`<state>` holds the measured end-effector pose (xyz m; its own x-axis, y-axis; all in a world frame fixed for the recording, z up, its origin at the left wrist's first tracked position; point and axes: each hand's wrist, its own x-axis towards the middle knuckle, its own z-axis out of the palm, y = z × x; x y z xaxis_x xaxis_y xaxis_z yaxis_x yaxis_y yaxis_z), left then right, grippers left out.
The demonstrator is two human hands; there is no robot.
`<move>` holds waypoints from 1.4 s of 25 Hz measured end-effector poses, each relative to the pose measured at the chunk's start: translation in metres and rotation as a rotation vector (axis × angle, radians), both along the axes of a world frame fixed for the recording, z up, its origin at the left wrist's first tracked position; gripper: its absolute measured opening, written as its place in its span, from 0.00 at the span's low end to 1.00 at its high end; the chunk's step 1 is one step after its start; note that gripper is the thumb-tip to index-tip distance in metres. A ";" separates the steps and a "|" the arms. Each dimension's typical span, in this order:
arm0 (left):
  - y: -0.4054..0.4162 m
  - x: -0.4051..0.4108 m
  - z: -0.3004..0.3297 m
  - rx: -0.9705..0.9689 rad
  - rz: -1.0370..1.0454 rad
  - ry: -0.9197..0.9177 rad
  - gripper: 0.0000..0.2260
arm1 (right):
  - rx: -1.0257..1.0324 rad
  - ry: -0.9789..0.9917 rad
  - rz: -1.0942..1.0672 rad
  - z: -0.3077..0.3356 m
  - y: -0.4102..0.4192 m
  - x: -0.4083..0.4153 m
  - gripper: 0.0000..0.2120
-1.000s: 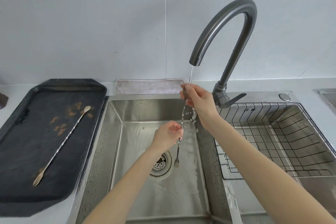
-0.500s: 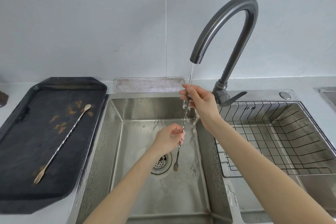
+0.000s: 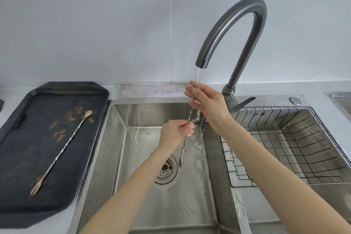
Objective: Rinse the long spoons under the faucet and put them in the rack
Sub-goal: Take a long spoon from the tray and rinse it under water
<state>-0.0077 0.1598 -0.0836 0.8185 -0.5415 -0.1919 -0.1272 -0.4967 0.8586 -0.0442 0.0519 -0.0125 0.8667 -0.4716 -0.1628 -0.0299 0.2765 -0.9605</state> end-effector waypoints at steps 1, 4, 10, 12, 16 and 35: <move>-0.003 0.002 0.003 0.004 -0.030 -0.002 0.10 | -0.005 -0.011 0.027 0.001 -0.003 -0.001 0.09; -0.014 0.007 0.009 0.001 -0.093 -0.028 0.11 | -0.044 -0.018 0.057 0.005 -0.008 -0.003 0.09; -0.024 0.006 0.022 -0.074 -0.114 -0.048 0.13 | -0.182 0.022 -0.015 0.008 -0.007 -0.004 0.08; -0.023 0.006 0.025 -0.037 -0.136 -0.106 0.13 | -0.190 0.015 0.006 0.008 -0.007 -0.002 0.08; -0.018 0.006 0.033 -0.025 -0.144 -0.205 0.13 | -0.199 -0.061 0.042 0.008 -0.003 0.000 0.13; 0.004 0.037 0.058 -0.552 0.224 0.468 0.12 | -0.581 0.360 0.168 -0.036 -0.015 -0.034 0.14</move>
